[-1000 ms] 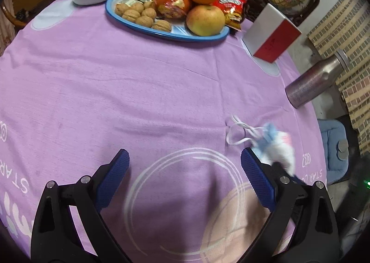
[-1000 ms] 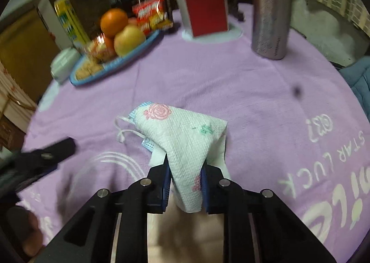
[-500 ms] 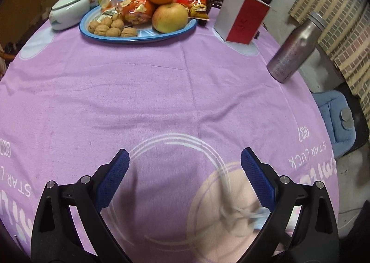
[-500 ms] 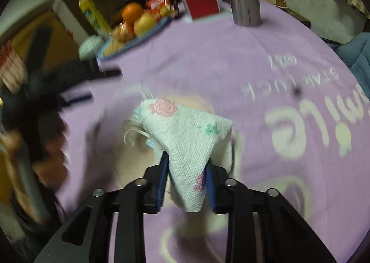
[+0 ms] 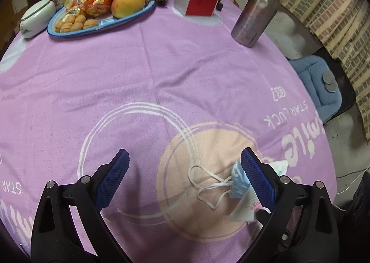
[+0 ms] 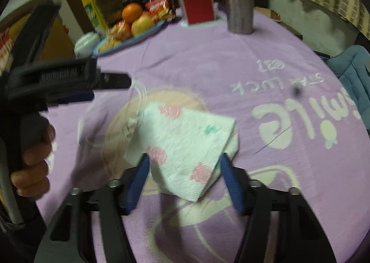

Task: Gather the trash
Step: 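Grasp the white rose-print tissue with the right tool, then grasp the blue face mask with the left tool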

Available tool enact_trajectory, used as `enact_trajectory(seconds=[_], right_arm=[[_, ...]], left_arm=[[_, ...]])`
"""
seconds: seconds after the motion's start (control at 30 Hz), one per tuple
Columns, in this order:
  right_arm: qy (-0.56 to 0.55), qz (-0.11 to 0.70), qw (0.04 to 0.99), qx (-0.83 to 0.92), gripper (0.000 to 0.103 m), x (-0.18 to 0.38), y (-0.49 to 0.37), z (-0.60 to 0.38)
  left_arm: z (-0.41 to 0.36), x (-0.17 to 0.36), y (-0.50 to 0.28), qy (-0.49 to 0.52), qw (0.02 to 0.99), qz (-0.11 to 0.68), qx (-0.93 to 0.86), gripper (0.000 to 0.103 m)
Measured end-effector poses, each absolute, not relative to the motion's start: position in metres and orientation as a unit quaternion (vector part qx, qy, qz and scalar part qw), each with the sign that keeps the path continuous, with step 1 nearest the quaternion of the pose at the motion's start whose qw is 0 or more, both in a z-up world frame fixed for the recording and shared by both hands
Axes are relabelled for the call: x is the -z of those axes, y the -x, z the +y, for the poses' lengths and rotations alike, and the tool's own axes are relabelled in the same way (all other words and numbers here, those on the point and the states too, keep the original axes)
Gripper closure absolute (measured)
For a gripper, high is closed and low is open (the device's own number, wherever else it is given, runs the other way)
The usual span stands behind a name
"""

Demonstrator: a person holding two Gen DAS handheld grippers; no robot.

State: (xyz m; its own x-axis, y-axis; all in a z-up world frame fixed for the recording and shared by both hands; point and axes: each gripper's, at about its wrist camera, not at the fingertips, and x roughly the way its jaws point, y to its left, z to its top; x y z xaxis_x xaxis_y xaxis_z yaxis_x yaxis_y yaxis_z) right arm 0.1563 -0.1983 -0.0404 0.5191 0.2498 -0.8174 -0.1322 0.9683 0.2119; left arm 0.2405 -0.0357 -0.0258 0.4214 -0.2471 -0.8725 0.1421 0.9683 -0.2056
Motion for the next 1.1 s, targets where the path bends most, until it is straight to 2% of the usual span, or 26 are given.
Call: enact_trajectory(seconds=[0.03, 0.07, 0.13, 0.27, 0.43, 0.63, 0.9, 1.1], right_arm=[[-0.057, 0.49, 0.863, -0.105, 0.089, 0.047, -0.158, -0.196], [-0.061, 0.495, 0.861, -0.103, 0.089, 0.05, -0.158, -0.196], [-0.077, 0.481, 0.868, -0.1, 0.098, 0.046, -0.153, -0.201], [-0.121, 0.436, 0.887, -0.09, 0.098, 0.026, -0.132, -0.227], [-0.162, 0.406, 0.898, -0.056, 0.098, 0.016, -0.109, -0.267], [-0.178, 0.411, 0.894, -0.032, 0.098, 0.026, -0.092, -0.288], [-0.195, 0.409, 0.89, -0.038, 0.096, 0.031, -0.082, -0.29], [-0.193, 0.41, 0.891, -0.04, 0.095, 0.03, -0.081, -0.287]], left_arm=[[-0.034, 0.027, -0.242, 0.053, 0.84, 0.527, 0.114, 0.009], [-0.032, 0.028, -0.244, 0.057, 0.839, 0.529, 0.113, 0.009], [-0.028, 0.028, -0.245, 0.067, 0.837, 0.531, 0.112, 0.009], [-0.025, 0.024, -0.244, 0.076, 0.84, 0.524, 0.117, 0.009], [-0.047, 0.021, -0.235, 0.039, 0.845, 0.509, 0.158, 0.009], [-0.091, 0.039, -0.222, -0.053, 0.837, 0.514, 0.18, 0.009], [-0.107, 0.062, -0.225, -0.034, 0.817, 0.54, 0.202, 0.009], [-0.119, 0.059, -0.212, -0.058, 0.811, 0.545, 0.206, 0.011]])
